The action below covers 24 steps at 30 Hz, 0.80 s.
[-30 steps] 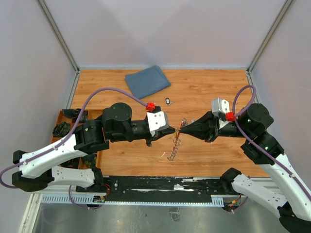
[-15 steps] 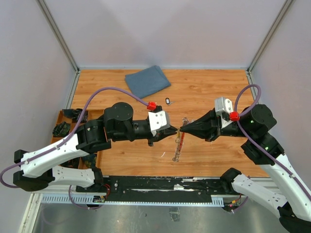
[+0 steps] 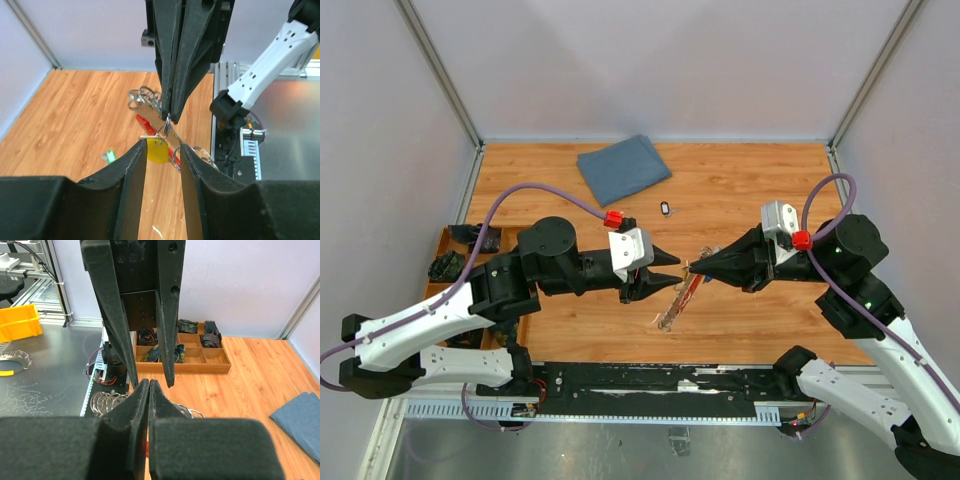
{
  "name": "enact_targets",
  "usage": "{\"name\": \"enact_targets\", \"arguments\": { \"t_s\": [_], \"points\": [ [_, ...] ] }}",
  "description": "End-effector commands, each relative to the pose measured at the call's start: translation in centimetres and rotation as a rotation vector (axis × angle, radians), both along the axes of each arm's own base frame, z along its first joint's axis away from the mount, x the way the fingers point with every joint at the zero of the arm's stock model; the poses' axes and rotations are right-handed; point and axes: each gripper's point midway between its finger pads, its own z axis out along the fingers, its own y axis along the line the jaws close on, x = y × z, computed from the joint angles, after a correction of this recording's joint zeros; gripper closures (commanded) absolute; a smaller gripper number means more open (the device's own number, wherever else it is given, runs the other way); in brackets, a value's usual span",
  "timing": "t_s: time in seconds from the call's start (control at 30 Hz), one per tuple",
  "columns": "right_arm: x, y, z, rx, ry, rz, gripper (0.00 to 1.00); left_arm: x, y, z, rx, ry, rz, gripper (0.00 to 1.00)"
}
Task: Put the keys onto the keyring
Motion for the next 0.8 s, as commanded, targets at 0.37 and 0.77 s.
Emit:
{"name": "enact_targets", "arguments": {
  "t_s": [0.37,0.77],
  "points": [
    [-1.5,-0.3,1.9,0.046,-0.061,0.052,1.0,-0.9,-1.9,0.6,-0.063,0.008,-0.07,0.67],
    [-1.6,-0.5,1.4,0.026,-0.055,0.048,1.0,-0.2,-1.9,0.0,-0.031,0.008,-0.04,1.0]
  ]
}}
